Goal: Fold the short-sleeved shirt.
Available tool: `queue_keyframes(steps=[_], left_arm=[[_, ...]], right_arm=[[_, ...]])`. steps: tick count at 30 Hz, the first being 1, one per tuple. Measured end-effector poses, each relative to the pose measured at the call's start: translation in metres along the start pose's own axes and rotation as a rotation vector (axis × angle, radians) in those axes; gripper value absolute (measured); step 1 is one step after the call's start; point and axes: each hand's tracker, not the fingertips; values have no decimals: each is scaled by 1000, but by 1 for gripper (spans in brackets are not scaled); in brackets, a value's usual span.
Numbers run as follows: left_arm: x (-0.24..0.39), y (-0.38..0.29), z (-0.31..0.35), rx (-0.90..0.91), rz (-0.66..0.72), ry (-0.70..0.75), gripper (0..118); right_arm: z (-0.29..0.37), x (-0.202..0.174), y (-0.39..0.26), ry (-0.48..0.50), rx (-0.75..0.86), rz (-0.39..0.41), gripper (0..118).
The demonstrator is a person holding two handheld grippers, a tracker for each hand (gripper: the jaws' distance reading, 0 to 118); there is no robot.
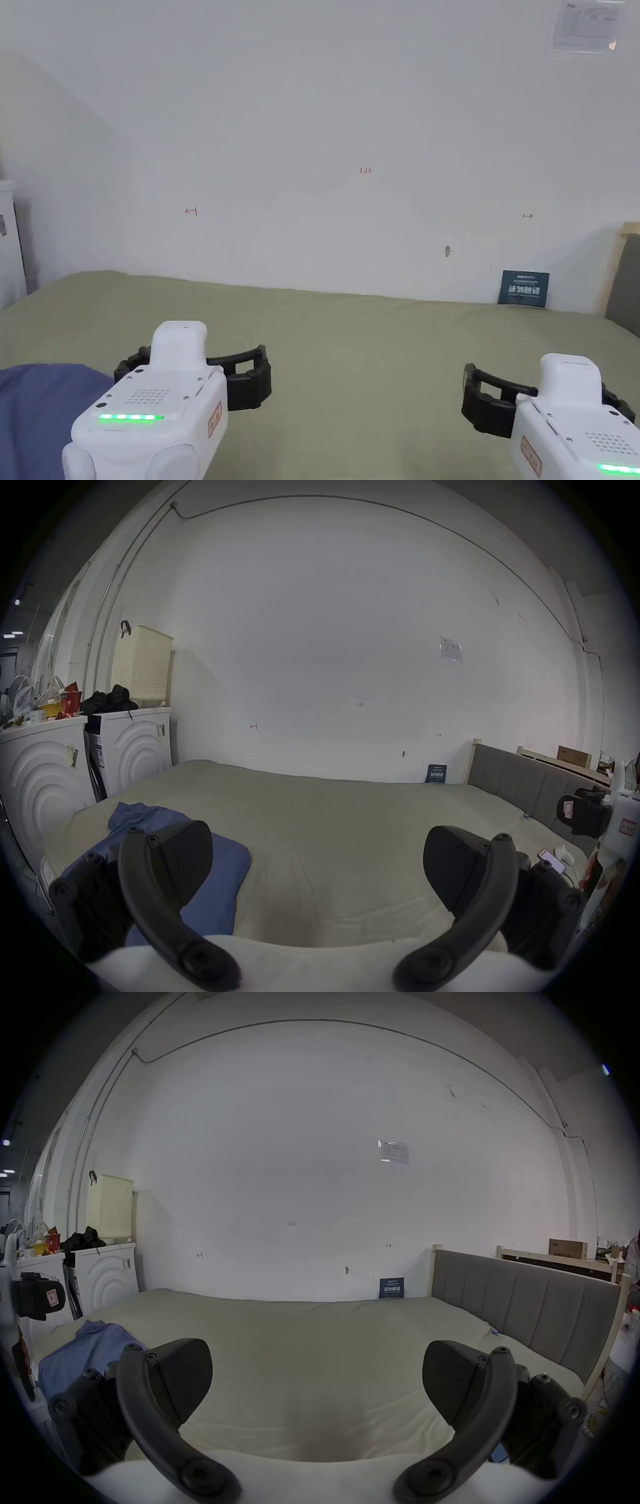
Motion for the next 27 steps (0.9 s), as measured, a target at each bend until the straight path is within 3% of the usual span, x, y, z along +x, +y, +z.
queue_keyframes(steps=[27], left_arm=[[-2,1,-1,14,1,1,118]], right_arm=[[-2,-2,-2,-8,-12,32,118]])
